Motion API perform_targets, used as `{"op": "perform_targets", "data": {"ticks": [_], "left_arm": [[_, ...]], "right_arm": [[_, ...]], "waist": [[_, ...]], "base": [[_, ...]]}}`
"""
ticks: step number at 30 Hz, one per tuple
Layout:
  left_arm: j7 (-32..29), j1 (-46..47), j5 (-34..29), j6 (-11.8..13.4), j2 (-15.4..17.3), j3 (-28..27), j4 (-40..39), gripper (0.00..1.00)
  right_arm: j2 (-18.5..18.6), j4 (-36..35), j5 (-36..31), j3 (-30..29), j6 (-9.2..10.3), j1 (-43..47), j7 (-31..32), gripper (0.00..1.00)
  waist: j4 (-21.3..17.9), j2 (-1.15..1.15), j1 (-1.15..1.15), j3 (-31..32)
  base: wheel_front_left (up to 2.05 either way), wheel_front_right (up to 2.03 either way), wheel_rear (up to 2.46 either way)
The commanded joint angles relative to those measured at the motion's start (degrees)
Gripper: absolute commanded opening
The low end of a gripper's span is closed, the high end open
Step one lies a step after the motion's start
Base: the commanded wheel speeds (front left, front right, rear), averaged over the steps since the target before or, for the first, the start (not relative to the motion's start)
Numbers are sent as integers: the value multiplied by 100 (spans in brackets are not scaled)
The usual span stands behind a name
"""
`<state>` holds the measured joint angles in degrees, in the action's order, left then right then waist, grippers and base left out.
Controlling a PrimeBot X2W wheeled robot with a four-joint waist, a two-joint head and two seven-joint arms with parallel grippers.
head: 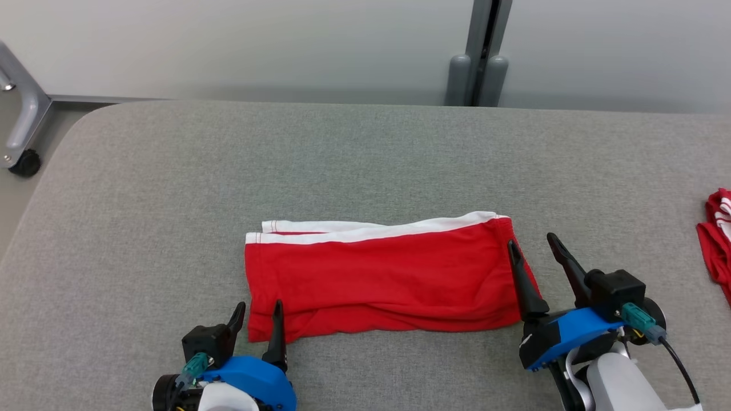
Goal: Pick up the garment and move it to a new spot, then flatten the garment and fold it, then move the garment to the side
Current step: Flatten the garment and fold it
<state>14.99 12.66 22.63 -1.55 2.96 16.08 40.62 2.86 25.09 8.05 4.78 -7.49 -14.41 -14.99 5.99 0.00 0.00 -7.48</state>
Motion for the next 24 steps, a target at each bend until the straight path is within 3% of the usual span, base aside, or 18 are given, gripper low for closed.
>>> {"op": "perform_targets", "data": {"ticks": [1,11,17,18,19,21,24], "left_arm": [[24,12,14,-8,-6,61,-85,100],[24,29,-166,65,-7,82,-612,100],[25,-32,-208,83,-8,50,-734,100],[25,-49,-218,89,-7,40,-753,100],[24,-64,-230,93,-7,26,-766,100],[25,-68,-243,89,-6,3,-782,100],[25,-74,-247,74,-7,-22,-774,100]], "right_arm": [[12,243,-111,-12,0,-206,-23,100],[11,1748,-352,-278,0,-467,-21,100],[8,2263,-24,-111,0,-365,25,100],[0,2290,85,-65,0,-352,31,96],[-3,2314,154,-4,0,-334,32,61],[-10,2363,408,71,-1,-282,35,0],[-6,2366,566,11,0,-247,34,0]], "waist": [[147,0,0,-134],[393,0,0,-319],[409,0,0,-341],[400,0,0,-342],[390,0,0,-346],[365,0,0,-348],[320,0,0,-342]], "base": [[0,0,0],[0,0,0],[0,0,0],[0,0,0],[0,0,0],[0,0,0],[0,0,0]]}}
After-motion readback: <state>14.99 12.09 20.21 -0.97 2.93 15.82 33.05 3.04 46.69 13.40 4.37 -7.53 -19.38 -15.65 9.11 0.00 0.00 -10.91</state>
